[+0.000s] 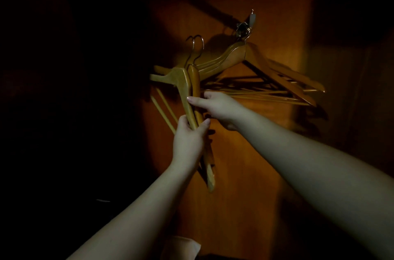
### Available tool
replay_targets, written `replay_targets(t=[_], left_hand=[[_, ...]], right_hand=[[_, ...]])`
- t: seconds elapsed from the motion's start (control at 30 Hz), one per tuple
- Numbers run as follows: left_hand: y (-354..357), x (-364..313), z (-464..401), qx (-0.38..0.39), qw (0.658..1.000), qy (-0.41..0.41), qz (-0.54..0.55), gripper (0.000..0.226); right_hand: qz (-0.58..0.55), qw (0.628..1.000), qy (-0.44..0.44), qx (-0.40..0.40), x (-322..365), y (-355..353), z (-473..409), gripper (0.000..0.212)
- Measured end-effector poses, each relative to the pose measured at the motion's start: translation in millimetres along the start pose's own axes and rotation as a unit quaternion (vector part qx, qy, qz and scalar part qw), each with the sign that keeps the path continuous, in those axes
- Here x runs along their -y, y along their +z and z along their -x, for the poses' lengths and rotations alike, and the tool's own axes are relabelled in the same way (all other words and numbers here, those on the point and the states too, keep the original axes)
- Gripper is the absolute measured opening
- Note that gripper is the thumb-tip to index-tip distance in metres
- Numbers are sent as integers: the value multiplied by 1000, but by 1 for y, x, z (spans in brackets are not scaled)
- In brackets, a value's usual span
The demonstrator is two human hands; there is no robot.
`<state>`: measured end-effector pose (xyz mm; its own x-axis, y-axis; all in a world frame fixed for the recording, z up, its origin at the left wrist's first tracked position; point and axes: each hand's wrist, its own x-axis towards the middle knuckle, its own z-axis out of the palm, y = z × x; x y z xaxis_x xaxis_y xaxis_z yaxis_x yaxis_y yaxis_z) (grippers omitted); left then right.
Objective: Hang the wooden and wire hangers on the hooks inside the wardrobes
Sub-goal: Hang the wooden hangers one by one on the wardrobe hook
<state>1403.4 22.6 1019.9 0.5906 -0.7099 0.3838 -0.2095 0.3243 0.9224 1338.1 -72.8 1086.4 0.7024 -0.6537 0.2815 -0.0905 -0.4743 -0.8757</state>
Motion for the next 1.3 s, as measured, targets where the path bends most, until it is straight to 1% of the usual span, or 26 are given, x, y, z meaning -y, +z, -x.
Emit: replay_targets(t=[0.07, 0.1, 0.17, 0.23, 0.3, 0.37, 0.5, 0.63, 0.77, 0.83, 0.9, 0.97, 1.03, 1.17, 1.3], left_hand=[[-1, -1, 1, 5, 1000, 11, -26, 19], [-1, -2, 2, 8, 999, 16, -37, 21], [-1, -3, 3, 8, 997, 26, -67, 20], [-1, -3, 4, 6, 994, 36, -101, 16], [-2, -1, 5, 0, 994, 45, -98, 12], [-3, -1, 6, -7, 995, 46, -91, 13], [-6, -6, 5, -20, 996, 35, -76, 19], [-6, -12, 1, -30, 996, 47, -68, 17], [-2, -21, -4, -40, 993, 66, -91, 14], [0, -28, -6, -44, 993, 71, -86, 14], [3, -34, -8, -46, 993, 79, -75, 21], [6, -39, -12, -51, 992, 86, -78, 29], [10, -44, -17, -56, 990, 95, -84, 34], [16, -51, -26, -55, 990, 104, -83, 30], [20, -53, -34, -60, 990, 100, -85, 34]], right_hand=[[7, 1000, -17, -25, -3, 2, 1, 45], [8, 999, -25, -32, -3, 3, 3, 41], [24, 998, -37, -50, -1, 3, 9, 27], [49, 995, -40, -81, 0, -2, 12, 24], [44, 994, -35, -96, 0, -8, 16, 26], [46, 994, -28, -93, -3, -17, 22, 24], [121, 989, -23, -87, -10, -36, 36, 17], [193, 973, -13, -123, -14, -59, 46, 27], [245, 959, -32, -141, -15, -90, 54, 27], [270, 949, -45, -160, -12, -105, 56, 28], [294, 938, -54, -178, -8, -120, 57, 47], [322, 926, -60, -186, -6, -133, 58, 54], [341, 918, -72, -188, -5, -143, 58, 53], [390, 889, -103, -215, -8, -158, 56, 46], [428, 859, -86, -266, -15, -171, 52, 51]])
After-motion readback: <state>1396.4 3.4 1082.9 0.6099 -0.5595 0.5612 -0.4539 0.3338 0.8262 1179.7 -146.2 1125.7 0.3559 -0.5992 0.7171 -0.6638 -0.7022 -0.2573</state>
